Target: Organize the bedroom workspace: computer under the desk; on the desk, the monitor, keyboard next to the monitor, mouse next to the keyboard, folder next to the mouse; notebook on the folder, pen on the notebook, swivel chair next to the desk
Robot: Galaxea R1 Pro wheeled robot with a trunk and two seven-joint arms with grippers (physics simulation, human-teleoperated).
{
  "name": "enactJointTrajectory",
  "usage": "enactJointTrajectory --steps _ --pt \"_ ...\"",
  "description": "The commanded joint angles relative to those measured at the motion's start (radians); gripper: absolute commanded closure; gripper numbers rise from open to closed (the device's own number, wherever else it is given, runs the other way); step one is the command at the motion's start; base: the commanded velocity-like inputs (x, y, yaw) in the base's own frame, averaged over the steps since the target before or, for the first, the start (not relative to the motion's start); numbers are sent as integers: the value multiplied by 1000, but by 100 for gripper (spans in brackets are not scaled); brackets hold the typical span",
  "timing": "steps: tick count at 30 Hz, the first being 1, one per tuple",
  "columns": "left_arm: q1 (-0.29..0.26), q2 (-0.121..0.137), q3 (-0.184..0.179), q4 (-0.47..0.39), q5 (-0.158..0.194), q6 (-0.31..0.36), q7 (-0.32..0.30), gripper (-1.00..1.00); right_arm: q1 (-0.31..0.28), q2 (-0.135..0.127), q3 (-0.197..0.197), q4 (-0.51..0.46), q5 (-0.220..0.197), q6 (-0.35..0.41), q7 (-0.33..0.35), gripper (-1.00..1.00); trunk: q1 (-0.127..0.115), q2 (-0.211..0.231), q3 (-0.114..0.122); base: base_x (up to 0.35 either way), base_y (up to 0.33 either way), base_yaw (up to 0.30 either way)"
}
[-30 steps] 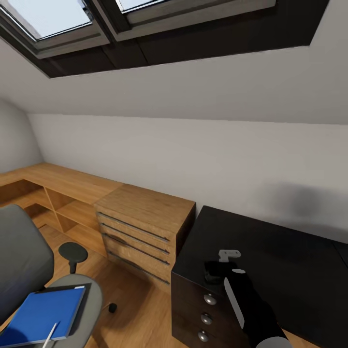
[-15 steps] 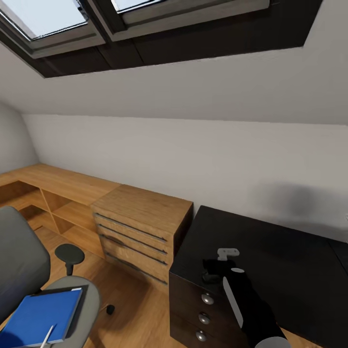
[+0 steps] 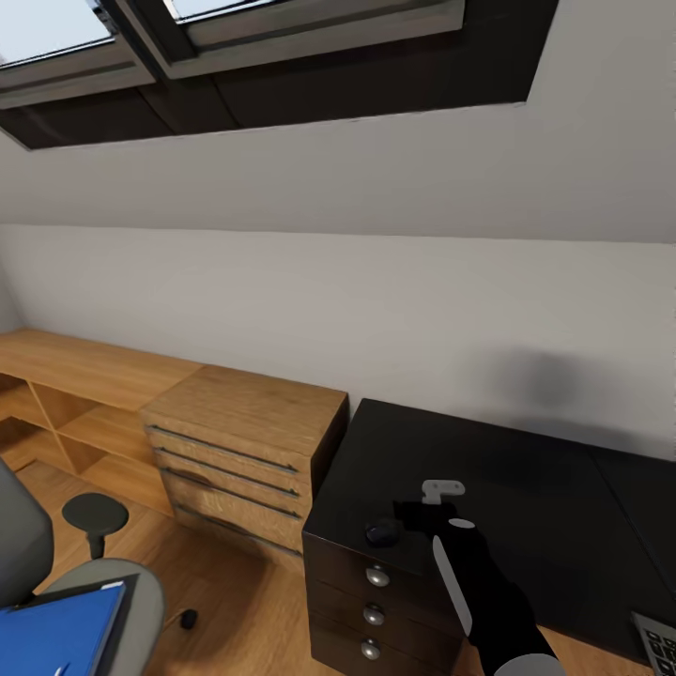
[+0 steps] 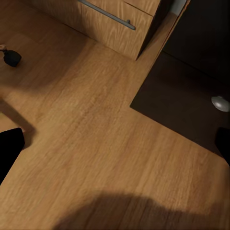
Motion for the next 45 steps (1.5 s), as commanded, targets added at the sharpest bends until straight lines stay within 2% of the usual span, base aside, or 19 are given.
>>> enactJointTrajectory --steps 1,27,29,45 --pt "0 0 1 0 5 -3 -2 -100 -1 1 0 -1 3 5 -2 -100 0 -1 -1 0 0 -129" --pt "0 -1 0 0 6 -3 -2 -100 -1 1 -1 3 1 -2 3 -100 0 -1 -1 0 0 -20" --pt "0 -2 0 0 5 -3 -2 -100 -1 1 -1 5 1 -22 2 -100 0 -1 -1 -229 78 -88" --pt "0 -2 0 0 5 -4 -2 -100 -1 1 0 7 1 -25 3 -100 0 -1 5 -291 142 -219"
